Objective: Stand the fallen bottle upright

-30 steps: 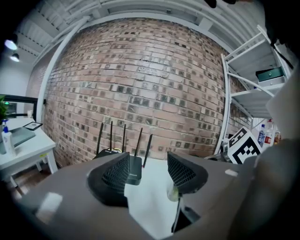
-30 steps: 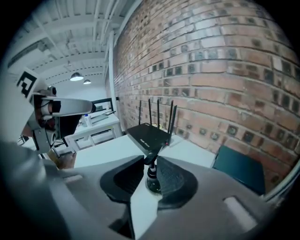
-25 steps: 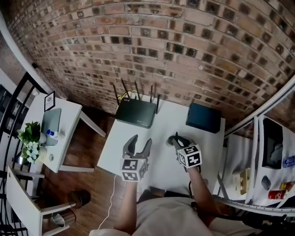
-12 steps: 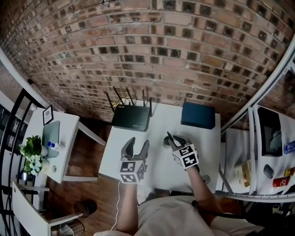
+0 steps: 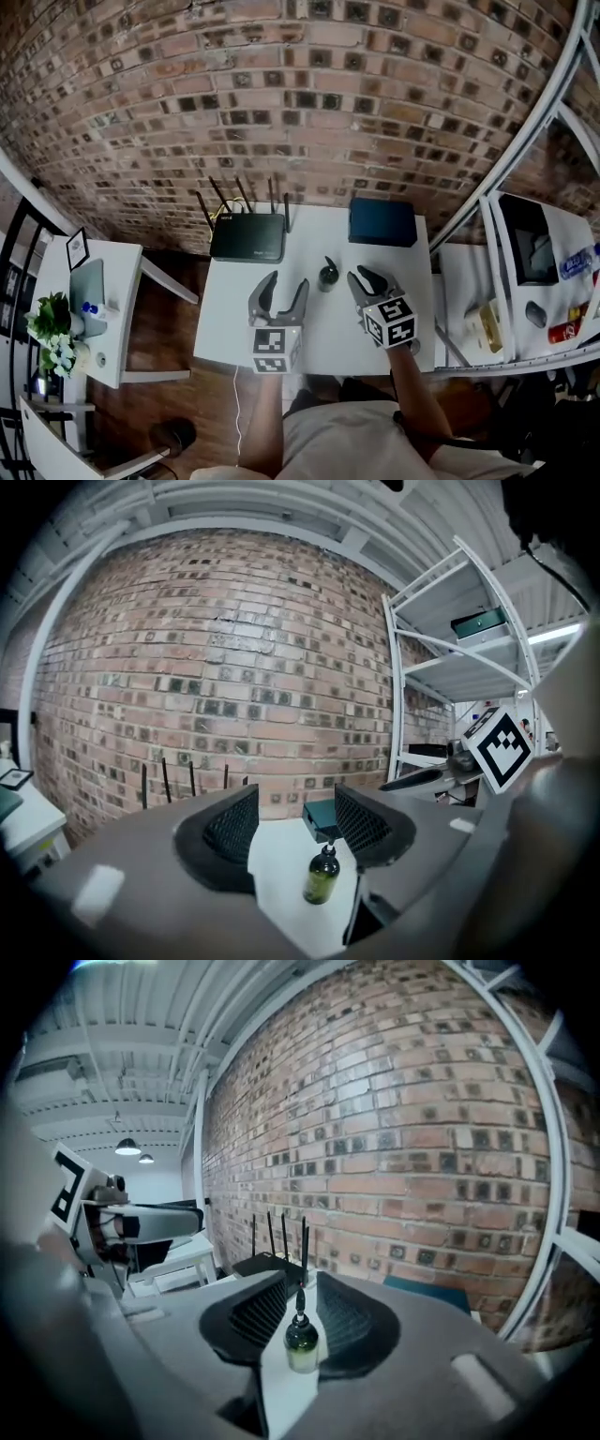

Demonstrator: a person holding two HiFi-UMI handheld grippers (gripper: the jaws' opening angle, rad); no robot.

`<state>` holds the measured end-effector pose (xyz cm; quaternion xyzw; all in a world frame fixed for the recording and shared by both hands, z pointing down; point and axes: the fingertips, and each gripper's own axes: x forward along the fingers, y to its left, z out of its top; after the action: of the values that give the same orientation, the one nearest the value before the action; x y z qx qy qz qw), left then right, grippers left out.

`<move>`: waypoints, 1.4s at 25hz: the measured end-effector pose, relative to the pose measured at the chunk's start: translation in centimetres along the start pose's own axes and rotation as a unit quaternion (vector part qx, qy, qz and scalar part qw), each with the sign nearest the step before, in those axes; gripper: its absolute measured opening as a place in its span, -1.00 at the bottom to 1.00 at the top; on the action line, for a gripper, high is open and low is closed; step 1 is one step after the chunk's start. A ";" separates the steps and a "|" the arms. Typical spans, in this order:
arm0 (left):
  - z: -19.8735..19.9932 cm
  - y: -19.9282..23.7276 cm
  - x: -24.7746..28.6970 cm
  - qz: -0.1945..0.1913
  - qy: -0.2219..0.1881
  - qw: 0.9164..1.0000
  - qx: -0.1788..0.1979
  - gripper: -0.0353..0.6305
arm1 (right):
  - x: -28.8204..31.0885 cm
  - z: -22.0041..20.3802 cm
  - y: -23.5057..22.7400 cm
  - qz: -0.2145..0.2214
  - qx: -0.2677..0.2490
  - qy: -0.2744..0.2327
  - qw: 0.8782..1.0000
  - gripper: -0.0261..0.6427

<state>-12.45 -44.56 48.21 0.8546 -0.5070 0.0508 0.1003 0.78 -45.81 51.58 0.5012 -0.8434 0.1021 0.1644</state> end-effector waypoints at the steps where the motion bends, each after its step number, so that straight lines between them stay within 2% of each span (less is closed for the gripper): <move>1: 0.3 -0.5 -0.1 -0.005 -0.007 1.000 -0.003 -0.10 | -0.9 0.5 0.0 -0.001 -0.006 -0.009 1.000 -0.67; 4: 1.5 -2.4 -0.3 -0.015 -0.028 0.999 -0.004 -0.10 | -3.8 1.9 -0.4 -0.006 -0.039 -0.033 0.999 -0.49; 6: 1.9 -3.4 -0.4 -0.009 -0.033 0.999 0.024 -0.10 | -5.2 3.1 -1.1 -0.009 -0.044 -0.061 0.997 -0.39; 8: 2.1 -5.0 -0.4 0.000 -0.033 0.998 0.058 -0.10 | -6.6 3.4 -2.0 -0.013 -0.037 -0.082 0.996 -0.39; 9: 2.1 -6.2 -0.6 0.002 -0.033 0.998 0.062 -0.10 | -7.6 2.9 -2.5 -0.017 -0.034 -0.083 0.996 -0.39; 12: 2.5 -9.9 -1.8 0.015 -0.043 0.997 0.055 -0.10 | -11.1 1.3 -3.6 -0.025 -0.023 -0.088 0.996 -0.34; 14: 2.8 -11.9 -2.9 0.044 -0.053 0.996 0.055 -0.10 | -13.3 1.0 -4.1 -0.024 -0.019 -0.101 0.994 -0.21; 16: 1.6 -13.8 -4.6 0.086 -0.046 0.993 0.060 -0.10 | -15.6 -0.2 -4.3 -0.024 -0.037 -0.102 0.994 -0.04; 18: -0.4 -15.3 -6.8 0.123 -0.030 0.990 0.062 -0.10 | -17.9 -1.7 -4.3 -0.030 -0.056 -0.101 0.993 0.01; 21: -1.5 -17.8 -9.7 0.151 -0.025 0.987 0.047 -0.10 | -20.9 -2.1 -4.2 -0.028 -0.056 -0.118 0.991 0.05; 26: -1.1 -21.1 -14.0 0.168 -0.025 0.984 0.052 -0.10 | -23.7 -4.1 -1.4 0.015 -0.027 -0.106 0.994 0.23; 29: -0.5 -21.5 -15.7 0.174 -0.029 0.983 0.052 -0.10 | -25.1 -2.9 0.1 0.018 -0.039 -0.124 0.991 0.30; 32: 1.0 -21.4 -16.6 0.172 -0.057 0.983 0.042 -0.10 | -26.4 -0.6 0.6 0.007 -0.053 -0.153 0.987 0.30; 35: 1.6 -21.4 -16.5 0.166 -0.069 0.983 0.036 -0.10 | -27.2 0.4 0.6 0.001 -0.053 -0.157 0.986 0.30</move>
<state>-1.65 -20.83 40.97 0.7629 -0.6455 0.0259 0.0241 12.25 -23.59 40.90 0.5008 -0.8634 -0.0227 0.0560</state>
